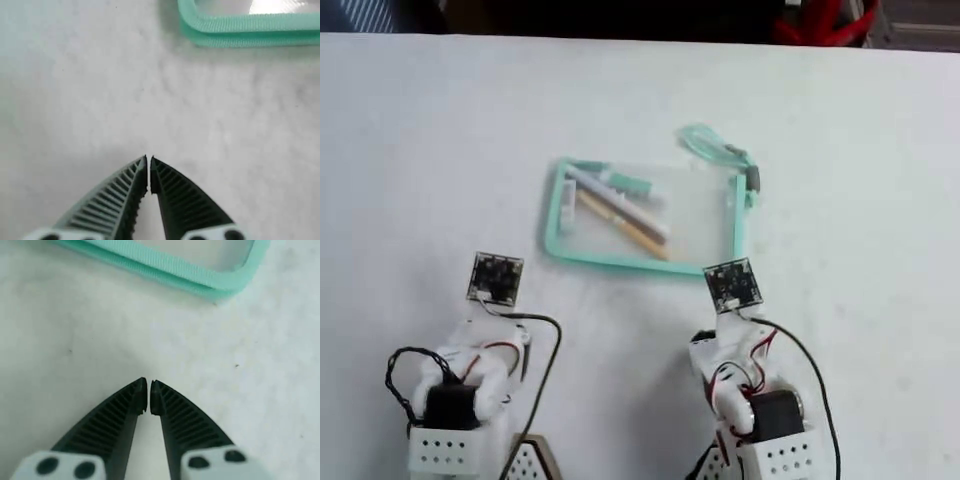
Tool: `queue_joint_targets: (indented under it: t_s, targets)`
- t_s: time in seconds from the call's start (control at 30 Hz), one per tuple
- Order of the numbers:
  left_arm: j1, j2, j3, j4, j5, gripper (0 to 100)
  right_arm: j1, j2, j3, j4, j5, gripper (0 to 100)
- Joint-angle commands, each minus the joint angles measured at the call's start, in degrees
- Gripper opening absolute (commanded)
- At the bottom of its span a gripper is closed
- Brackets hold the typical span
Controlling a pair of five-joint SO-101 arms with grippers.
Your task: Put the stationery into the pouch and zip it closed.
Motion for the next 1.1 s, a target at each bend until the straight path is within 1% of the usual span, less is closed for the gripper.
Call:
queue_joint_targets:
  t_s: [0.0, 0.1, 0.17, 1.07]
  targets:
    - [0.4, -0.22, -0.09, 0.44, 0.18, 3, 2.15, -0.31, 0.35, 0.31, -0.62, 2.1]
    - [0.4, -0.22, -0.09, 0.44, 0.18, 3, 5.41, -0.31, 0.44, 0.31, -0.62, 2.1]
    - [0.4, -0.22, -0.09, 0.44, 0.18, 3, 6.2, -0.31, 0.44, 0.31, -0.62, 2.0]
    - [0.4, -0.22, -0.09, 0.44, 0.18, 3, 6.46, -0.22, 0.44, 0.31, -0.7, 2.1]
